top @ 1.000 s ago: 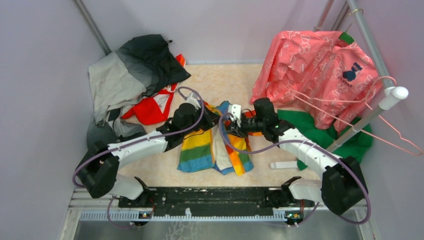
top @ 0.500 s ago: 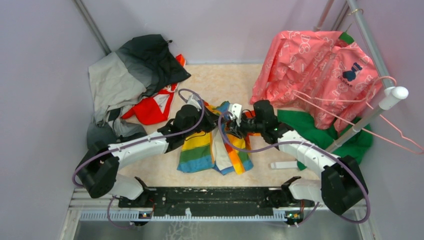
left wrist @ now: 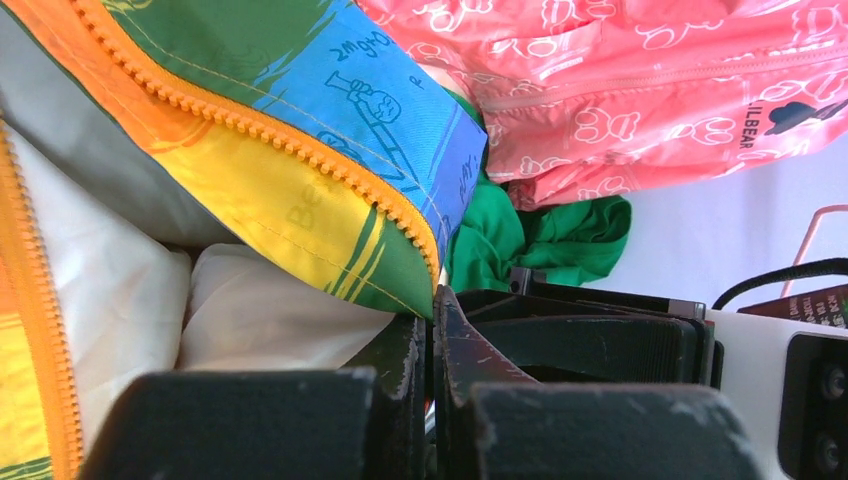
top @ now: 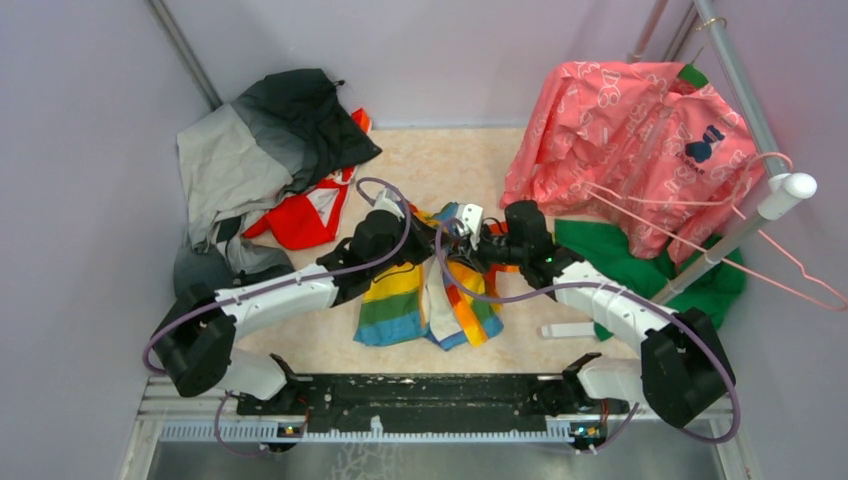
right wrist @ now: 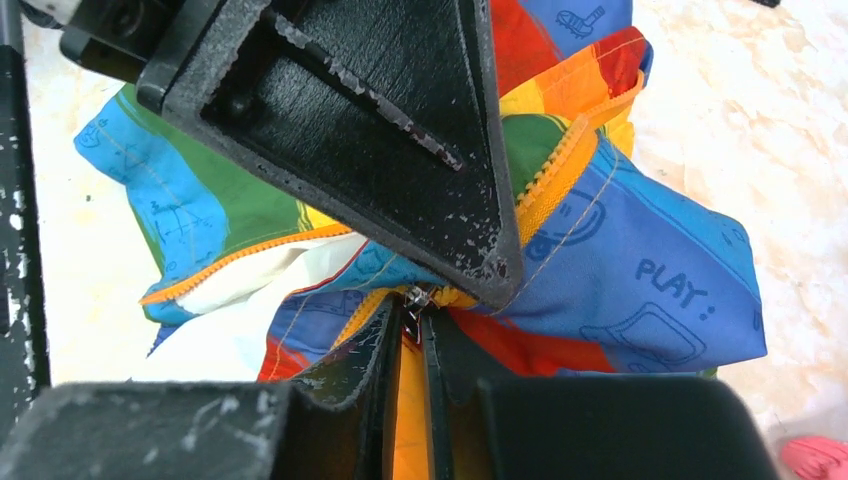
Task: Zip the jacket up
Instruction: Adjust the zipper on the jacket.
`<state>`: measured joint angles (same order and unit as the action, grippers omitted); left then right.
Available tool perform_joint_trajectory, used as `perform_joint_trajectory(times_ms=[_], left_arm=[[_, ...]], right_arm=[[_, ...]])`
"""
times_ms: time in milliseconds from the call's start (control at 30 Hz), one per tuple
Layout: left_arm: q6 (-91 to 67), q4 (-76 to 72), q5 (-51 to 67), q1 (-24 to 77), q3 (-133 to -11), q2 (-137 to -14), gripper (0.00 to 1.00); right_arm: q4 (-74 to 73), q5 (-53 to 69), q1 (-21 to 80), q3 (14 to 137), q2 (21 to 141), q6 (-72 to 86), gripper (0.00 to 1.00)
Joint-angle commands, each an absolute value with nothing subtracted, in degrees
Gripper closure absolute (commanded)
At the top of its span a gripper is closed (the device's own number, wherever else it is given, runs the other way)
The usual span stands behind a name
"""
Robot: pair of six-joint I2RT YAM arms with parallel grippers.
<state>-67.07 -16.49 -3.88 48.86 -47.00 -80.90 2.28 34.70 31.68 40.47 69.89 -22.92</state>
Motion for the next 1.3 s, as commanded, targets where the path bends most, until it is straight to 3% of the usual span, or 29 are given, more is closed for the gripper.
perform_joint_trajectory(times_ms=[0, 667, 1267], left_arm=[[-61.30, -17.06, -8.17, 49.32, -48.59, -78.42, 1.00], [-38.77, -23.95, -4.75, 48.61, -45.83, -78.05, 1.00], [-28.60, -58.31, -1.18, 48.61, -32.11, -78.51, 1.00]], right_arm=[[2.88, 41.09, 30.71, 40.98, 68.54, -23.86, 0.90], [-5.59, 55.01, 26.57, 42.62, 67.60, -29.61, 0.94], [4.66, 55.76, 25.90, 42.43, 75.32, -10.62, 0.86]])
